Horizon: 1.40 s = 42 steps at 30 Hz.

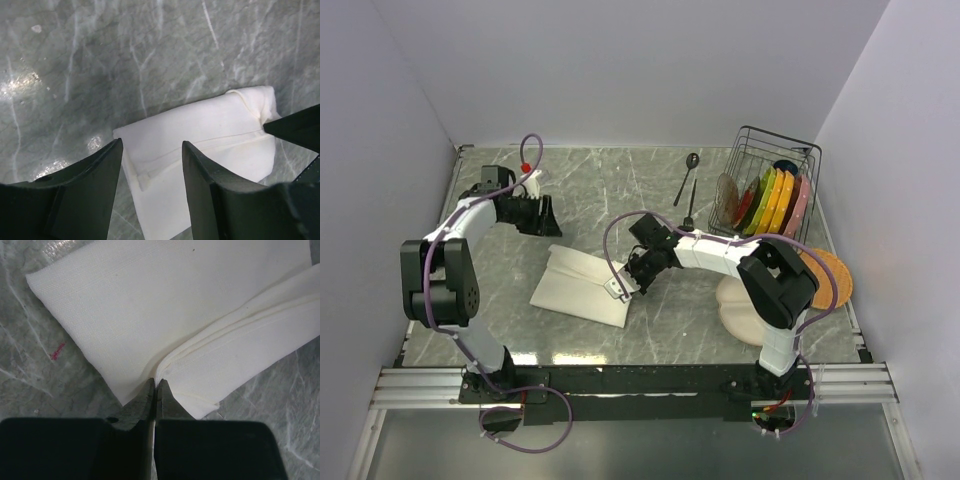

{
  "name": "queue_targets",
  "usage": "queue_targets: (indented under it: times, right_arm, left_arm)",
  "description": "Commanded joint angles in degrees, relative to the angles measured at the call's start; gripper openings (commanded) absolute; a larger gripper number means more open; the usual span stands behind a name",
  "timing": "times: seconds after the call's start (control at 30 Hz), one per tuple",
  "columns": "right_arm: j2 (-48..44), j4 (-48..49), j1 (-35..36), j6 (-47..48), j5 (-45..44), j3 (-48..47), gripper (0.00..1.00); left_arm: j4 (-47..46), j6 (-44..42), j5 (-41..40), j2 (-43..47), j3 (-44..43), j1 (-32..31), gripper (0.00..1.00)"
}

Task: Fold the napkin into a case and place the utensils inside
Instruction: Fold the lower triangle-folded napkin at the center of the board.

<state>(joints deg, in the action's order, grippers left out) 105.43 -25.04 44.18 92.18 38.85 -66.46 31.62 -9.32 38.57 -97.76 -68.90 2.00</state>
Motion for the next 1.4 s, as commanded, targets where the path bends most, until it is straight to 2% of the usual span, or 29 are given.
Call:
queue_targets:
  times: [0.0, 0.2, 0.37, 0.6, 0.7, 0.87, 1.03, 1.37]
  right_arm:
    - [-1.6, 0.2, 0.6, 2.0, 0.5, -0.3, 0.00]
    - [-1.8, 0.1, 0.6, 1.8, 0.5, -0.6, 0.00]
    - [-1.6, -0.5, 0.6, 2.0, 0.3, -0.7, 0.00]
    - [-1.6, -1.2, 0.6, 2.3, 0.0, -0.4, 0.00]
    - [-1.5, -1.9, 0.6, 2.6, -0.4, -0.7, 0.00]
    - [1.3, -0.7, 0.2, 2.7, -3.3, -0.7, 0.00]
    - [6.1, -0.8, -1.9, 3.2, -5.5, -5.7, 0.00]
    - [4.7, -4.0, -3.2, 8.5, -6.7, -4.9, 0.00]
  left_arm:
    - [3.4, -0.5, -4.1, -0.9, -2.5, -0.1, 0.57]
    - [7.1, -1.2, -4.6, -2.8, -1.9, -0.1, 0.53]
    - [8.9, -1.6, -4.2, -4.8, -1.5, -0.3, 0.44]
    - [11.6, -3.2, -5.1, -7.8, -1.6, -0.3, 0.15]
    - [12.4, -3.7, -5.8, -8.1, -1.6, -0.3, 0.10]
    - [13.3, -3.3, -8.5, -9.5, -1.2, -0.3, 0.08]
    - [12.2, -1.7, -10.1, -10.7, -1.1, -0.3, 0.07]
    - [13.0, -1.0, -11.8, -11.3, -1.6, -0.3, 0.02]
